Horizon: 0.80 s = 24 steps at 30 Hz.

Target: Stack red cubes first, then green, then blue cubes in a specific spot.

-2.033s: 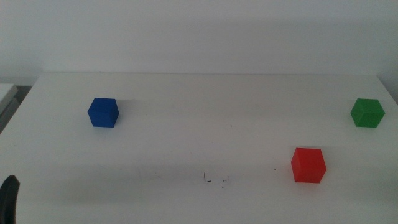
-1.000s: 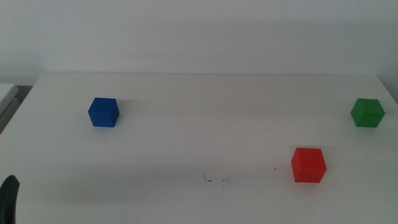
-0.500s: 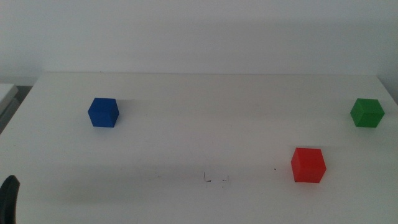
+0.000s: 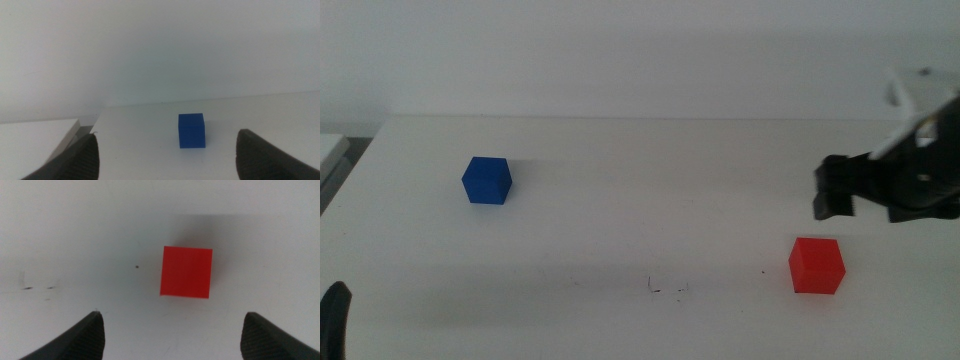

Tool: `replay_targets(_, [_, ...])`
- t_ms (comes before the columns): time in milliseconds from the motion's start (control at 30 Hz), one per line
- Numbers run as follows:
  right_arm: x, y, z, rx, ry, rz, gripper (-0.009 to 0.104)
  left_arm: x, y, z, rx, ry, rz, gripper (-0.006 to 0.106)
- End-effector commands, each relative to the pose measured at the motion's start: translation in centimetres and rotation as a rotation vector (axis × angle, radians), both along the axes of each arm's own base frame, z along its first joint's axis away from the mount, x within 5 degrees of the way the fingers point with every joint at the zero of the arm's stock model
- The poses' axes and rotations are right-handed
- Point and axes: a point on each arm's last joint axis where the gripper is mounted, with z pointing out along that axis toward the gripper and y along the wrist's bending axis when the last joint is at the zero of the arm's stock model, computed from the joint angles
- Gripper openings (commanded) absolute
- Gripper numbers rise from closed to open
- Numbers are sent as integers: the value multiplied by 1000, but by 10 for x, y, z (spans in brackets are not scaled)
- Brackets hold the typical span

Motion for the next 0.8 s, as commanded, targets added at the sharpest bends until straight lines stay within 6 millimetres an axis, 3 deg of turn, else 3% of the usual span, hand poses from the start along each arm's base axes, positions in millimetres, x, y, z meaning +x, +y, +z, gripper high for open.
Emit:
replay_targets(0, [14, 5, -11, -37, 26, 2, 93, 0, 0, 1, 0, -15, 2, 94])
replay_targets(300, [45, 14, -69, -131, 130, 24, 93, 0, 0, 1, 0, -15, 2, 94])
replay_targets(767, [66, 17, -105, -152, 122, -53, 93, 0, 0, 1, 0, -15, 2, 94])
